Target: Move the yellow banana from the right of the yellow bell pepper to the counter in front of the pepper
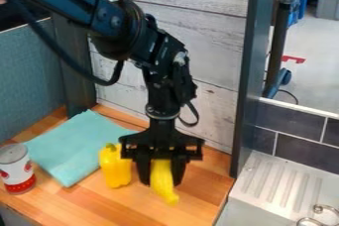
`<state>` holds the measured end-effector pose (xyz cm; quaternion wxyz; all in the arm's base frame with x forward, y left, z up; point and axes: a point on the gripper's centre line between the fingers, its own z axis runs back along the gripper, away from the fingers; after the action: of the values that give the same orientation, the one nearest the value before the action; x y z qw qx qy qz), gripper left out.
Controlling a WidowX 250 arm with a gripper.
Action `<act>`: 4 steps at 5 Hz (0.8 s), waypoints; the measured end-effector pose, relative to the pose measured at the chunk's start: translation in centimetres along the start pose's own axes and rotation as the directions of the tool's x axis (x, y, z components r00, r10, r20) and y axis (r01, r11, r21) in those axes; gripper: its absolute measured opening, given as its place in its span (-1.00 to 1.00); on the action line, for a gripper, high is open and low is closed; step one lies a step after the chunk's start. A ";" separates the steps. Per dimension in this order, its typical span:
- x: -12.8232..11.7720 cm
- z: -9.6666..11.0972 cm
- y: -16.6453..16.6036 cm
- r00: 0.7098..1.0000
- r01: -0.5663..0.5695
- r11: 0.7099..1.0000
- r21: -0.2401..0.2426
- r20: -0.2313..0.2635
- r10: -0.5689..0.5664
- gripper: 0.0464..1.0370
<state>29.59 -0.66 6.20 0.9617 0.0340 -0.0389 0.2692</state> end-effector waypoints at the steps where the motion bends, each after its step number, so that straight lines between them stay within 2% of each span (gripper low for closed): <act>1: -4.6 -1.6 1.7 0.996 0.014 0.999 0.039 -0.088 -0.011 0.10; 3: -7.0 -2.4 3.4 0.995 -0.031 0.998 0.060 -0.092 0.036 0.10; 4: -5.9 -2.5 3.8 0.998 -0.044 0.998 0.054 -0.046 0.047 0.10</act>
<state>22.76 -0.27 3.30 0.9547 0.0524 -0.0096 0.2926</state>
